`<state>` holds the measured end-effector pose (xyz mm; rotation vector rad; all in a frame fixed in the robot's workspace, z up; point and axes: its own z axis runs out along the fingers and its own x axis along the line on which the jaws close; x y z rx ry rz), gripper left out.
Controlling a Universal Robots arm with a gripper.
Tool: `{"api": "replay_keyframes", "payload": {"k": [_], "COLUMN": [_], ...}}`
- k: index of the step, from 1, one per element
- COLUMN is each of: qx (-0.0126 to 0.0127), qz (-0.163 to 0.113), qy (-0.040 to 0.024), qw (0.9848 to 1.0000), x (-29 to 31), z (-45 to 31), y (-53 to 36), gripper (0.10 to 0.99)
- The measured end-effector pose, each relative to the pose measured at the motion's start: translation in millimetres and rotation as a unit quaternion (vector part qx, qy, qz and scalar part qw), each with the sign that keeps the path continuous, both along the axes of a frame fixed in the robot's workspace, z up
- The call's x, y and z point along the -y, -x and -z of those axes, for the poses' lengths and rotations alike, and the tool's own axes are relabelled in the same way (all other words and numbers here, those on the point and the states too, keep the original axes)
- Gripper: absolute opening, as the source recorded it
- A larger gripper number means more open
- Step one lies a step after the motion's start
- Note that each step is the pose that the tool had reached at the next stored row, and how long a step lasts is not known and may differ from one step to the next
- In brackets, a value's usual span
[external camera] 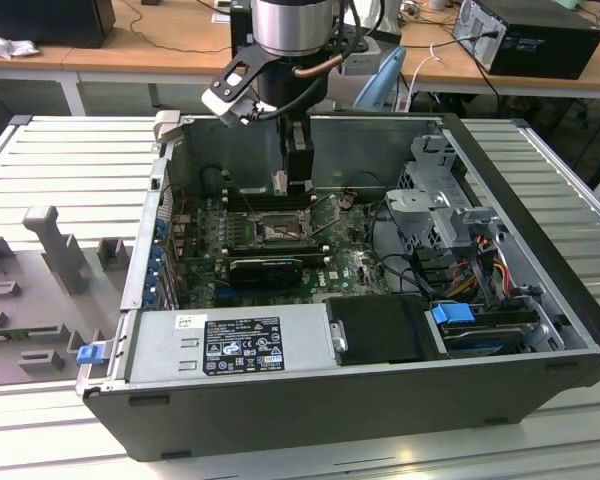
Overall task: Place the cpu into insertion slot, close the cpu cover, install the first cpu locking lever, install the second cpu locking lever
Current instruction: 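Place the cpu into insertion slot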
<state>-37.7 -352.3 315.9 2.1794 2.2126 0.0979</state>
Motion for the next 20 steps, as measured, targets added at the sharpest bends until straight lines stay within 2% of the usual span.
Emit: {"api": "replay_keyframes", "payload": {"k": [5, 20], "qx": [0.0, 0.0], "qz": [0.001, 0.008], "qy": [0.0, 0.0], "qw": [1.0, 1.0], "x": [0.0, 0.0], "z": [8.8, 14.7], "y": [0.0, 0.0], "gripper": [0.529, 0.529]}}
